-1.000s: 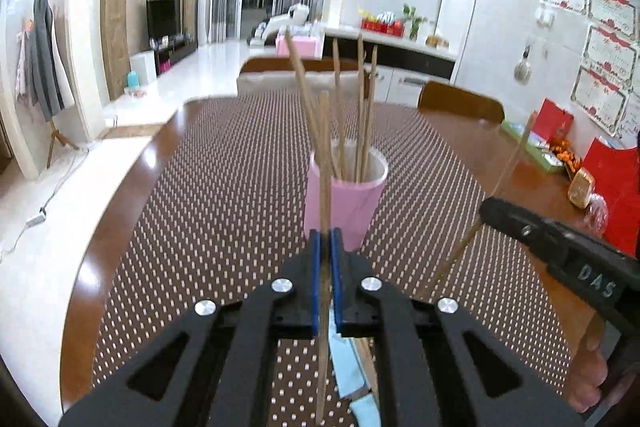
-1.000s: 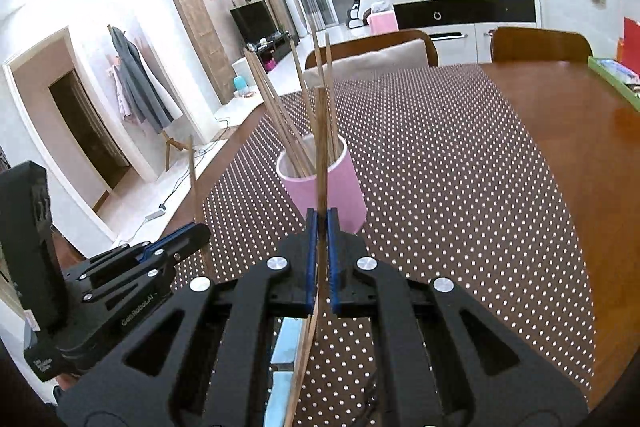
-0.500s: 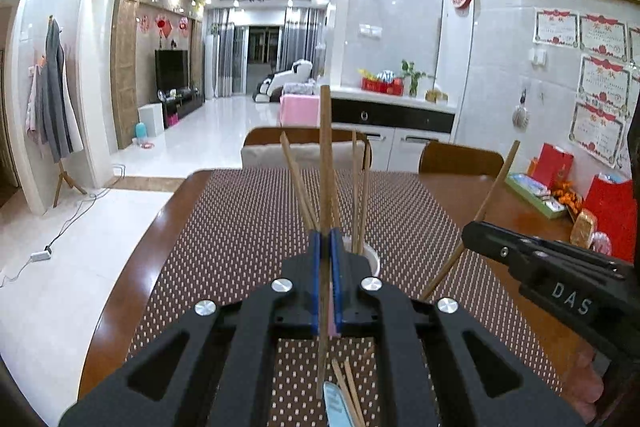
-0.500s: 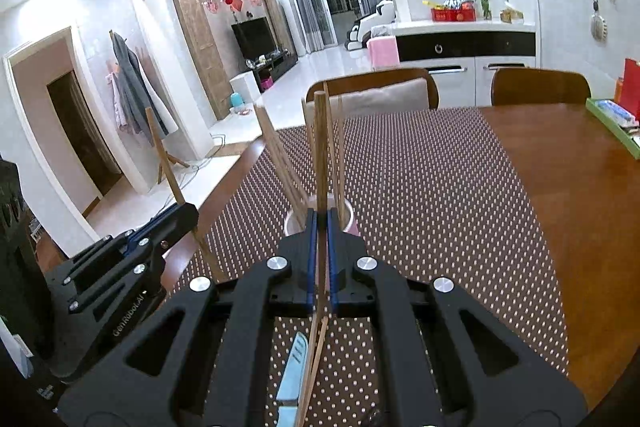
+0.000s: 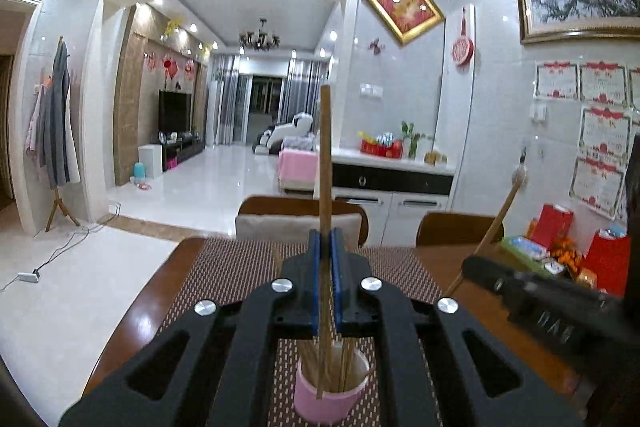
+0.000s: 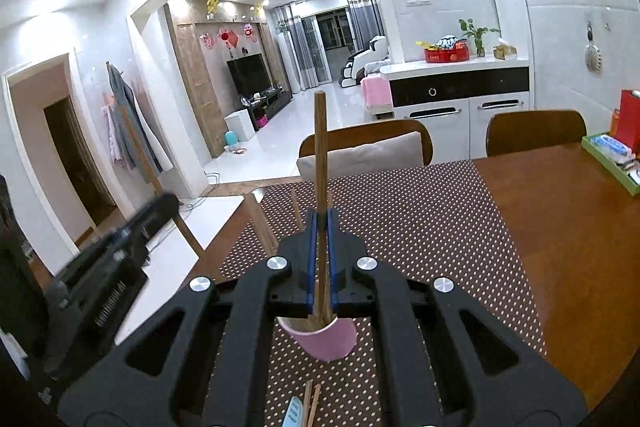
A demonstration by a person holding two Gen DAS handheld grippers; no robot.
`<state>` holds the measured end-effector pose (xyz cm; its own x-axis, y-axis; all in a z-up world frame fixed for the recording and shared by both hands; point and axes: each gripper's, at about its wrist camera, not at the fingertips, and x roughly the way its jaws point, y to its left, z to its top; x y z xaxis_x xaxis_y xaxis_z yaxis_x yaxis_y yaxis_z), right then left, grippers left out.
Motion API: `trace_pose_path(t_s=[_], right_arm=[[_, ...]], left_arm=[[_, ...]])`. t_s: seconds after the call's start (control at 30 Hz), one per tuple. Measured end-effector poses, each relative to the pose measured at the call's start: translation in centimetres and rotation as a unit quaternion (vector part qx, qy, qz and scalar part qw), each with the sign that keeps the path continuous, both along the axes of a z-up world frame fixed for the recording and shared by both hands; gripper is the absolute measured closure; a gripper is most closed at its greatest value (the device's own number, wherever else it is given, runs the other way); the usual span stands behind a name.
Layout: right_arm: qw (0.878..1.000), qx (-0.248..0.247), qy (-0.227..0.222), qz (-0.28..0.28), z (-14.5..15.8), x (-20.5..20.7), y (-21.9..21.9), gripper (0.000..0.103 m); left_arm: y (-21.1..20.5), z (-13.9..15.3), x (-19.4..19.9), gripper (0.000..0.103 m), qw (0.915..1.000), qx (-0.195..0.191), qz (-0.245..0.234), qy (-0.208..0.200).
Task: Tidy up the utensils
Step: 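Open both grippers to drop the chopsticks into the pink cup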
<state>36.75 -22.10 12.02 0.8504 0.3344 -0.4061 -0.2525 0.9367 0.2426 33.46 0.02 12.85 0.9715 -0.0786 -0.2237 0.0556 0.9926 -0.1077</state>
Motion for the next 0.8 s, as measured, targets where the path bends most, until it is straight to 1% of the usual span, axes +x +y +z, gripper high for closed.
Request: trace_pose_path(t_s=[0.1, 0.13, 0.27, 0.4, 0.47, 0.57, 0.6, 0.63, 0.67, 0.73, 0.8], right_arm=[[1.0, -0.006, 0.001, 0.003, -0.7, 1.0, 0.3, 0.098], [1.0, -0.01, 0.003, 0.003, -1.2, 1.3, 0.5, 0.098], [1.0, -0.017, 0.021, 0.007, -3.1, 2.7, 1.1, 0.098], [0.998, -0.029, 0.049, 0.016, -5.4, 4.3, 1.8, 0.098], [0.997, -0.035, 0.061, 0.016, -6.4, 5.1, 2.0, 0.098], [0.996, -0.044, 0.08, 0.015, -8.1, 5.9, 2.5, 0.097], [0.995, -0.042, 0.085, 0.015, -8.5, 6.1, 2.6, 0.097], [0.995, -0.042, 0.087, 0.014, -8.8, 6.1, 2.5, 0.097], [0.995, -0.043, 0.088, 0.013, -8.9, 6.1, 2.5, 0.097], [0.995, -0.045, 0.091, 0.016, -9.1, 6.0, 2.5, 0.097], [0.994, -0.047, 0.096, 0.019, -9.1, 5.9, 2.6, 0.094]], left_arm=[[-0.4, -0.1, 0.8, 0.097, 0.9998, 0.001, 0.003, -0.019], [-0.6, -0.4, 1.2, 0.097, 0.9998, 0.005, 0.004, -0.019], [-1.1, -2.6, 3.3, 0.097, 0.9999, 0.015, 0.004, 0.006], [-1.0, -5.7, 5.2, 0.097, 0.9986, 0.02, 0.004, 0.05], [-0.7, -6.9, 5.6, 0.097, 0.9977, 0.021, 0.005, 0.064], [-0.3, -8.8, 6.3, 0.095, 0.9958, 0.032, 0.023, 0.083], [0.1, -9.2, 6.5, 0.09, 0.9955, 0.033, 0.026, 0.085], [0.5, -9.5, 6.6, 0.081, 0.9952, 0.031, 0.029, 0.088], [0.9, -9.8, 6.6, 0.079, 0.995, 0.028, 0.032, 0.091], [1.6, -10.1, 6.8, 0.079, 0.9942, 0.021, 0.033, 0.1], [2.1, -10.3, 6.8, 0.078, 0.9934, 0.021, 0.036, 0.106]])
